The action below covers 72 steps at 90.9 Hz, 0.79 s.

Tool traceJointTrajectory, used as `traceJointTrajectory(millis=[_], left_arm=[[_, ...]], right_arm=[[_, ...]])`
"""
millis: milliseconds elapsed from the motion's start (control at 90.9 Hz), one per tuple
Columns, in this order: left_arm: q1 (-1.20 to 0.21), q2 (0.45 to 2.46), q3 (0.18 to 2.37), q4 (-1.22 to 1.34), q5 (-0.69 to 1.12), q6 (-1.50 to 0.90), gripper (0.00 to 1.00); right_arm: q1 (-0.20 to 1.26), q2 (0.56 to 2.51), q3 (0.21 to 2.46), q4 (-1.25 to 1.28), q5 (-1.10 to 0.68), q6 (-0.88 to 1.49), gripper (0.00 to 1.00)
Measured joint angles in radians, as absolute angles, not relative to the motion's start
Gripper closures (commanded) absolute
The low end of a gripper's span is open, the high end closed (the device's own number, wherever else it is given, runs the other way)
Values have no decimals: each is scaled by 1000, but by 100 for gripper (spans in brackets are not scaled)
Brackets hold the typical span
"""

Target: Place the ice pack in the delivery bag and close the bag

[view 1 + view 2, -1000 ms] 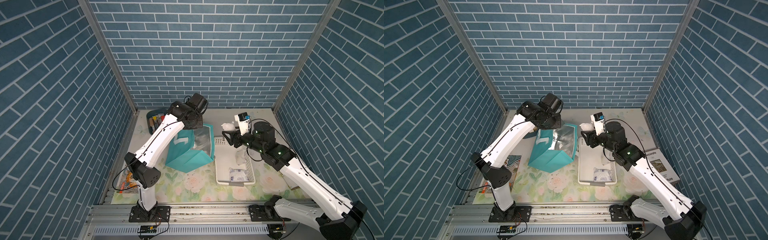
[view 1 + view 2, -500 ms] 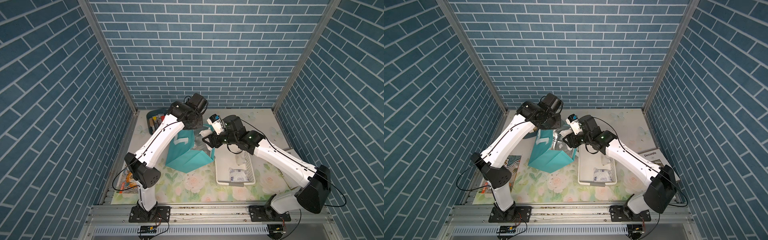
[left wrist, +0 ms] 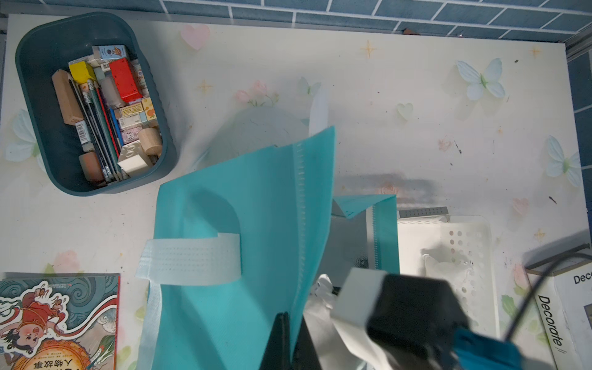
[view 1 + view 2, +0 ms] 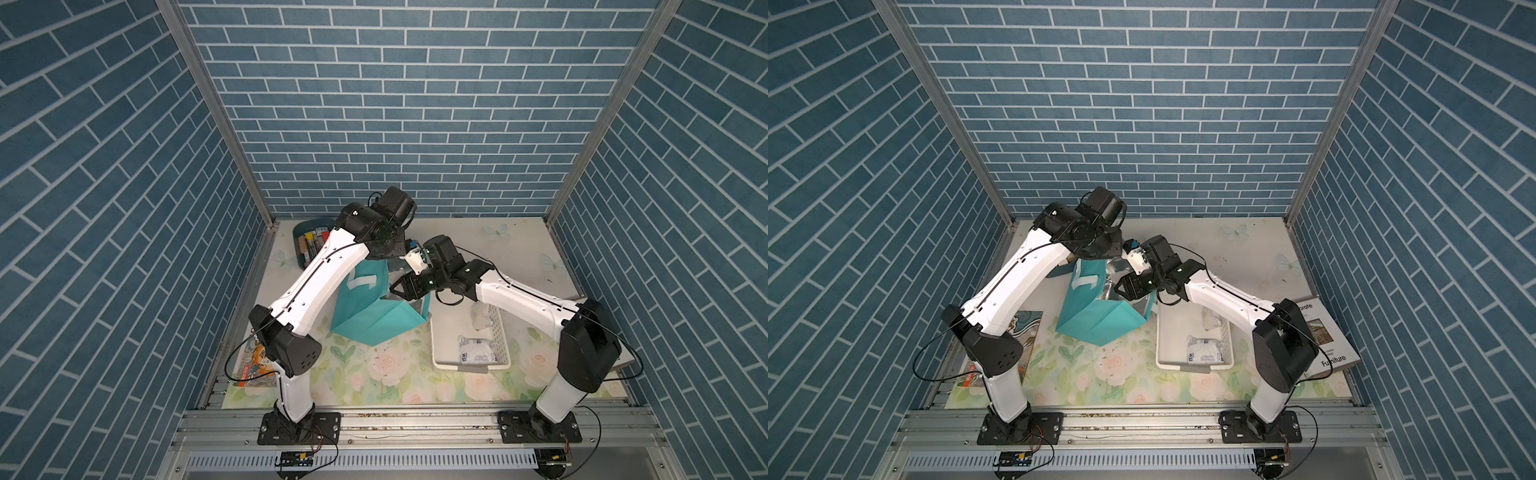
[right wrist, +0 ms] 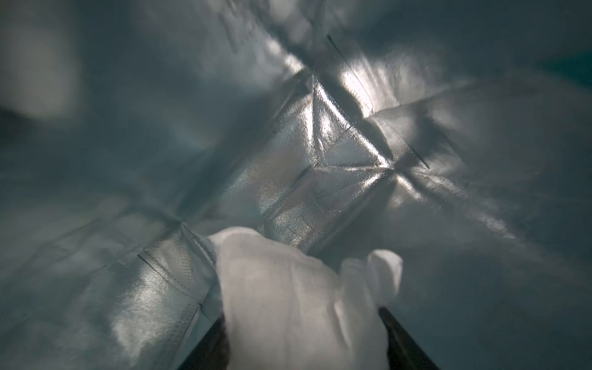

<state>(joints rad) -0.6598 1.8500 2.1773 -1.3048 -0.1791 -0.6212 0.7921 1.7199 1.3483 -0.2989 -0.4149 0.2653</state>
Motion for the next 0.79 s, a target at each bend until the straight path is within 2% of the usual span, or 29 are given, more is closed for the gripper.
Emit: traceJointTrajectory(millis=[132,187,352,462,572,693,792], left_arm=[[-660,1850,2175,-1304,-181,-622,100],[-660,1850,2173,-1304,-181,-622,100],[-660,1850,2168,-1304,-182,-622,100],[-660,1850,2168,-1305,-182,-622,100],[-661,1850,2168,-1304,-183,-624,100],[-661,1850,2167,-1304,-186,-632,100],[-662,1850,2167,-1304,-187,-638,100]], right_arm=[[793,1740,1348,-297,-432,265,100],[794,1741,1348,-291,-439,265,95],[796,1741,1348,-277,-455,265,66],[798,1741,1348,-276,-463,265,40],[798,1741,1348,-273,-466,270,19],[798,1741,1348,-260,-467,282,3],[798,1740,1349,-251,-468,284,0]])
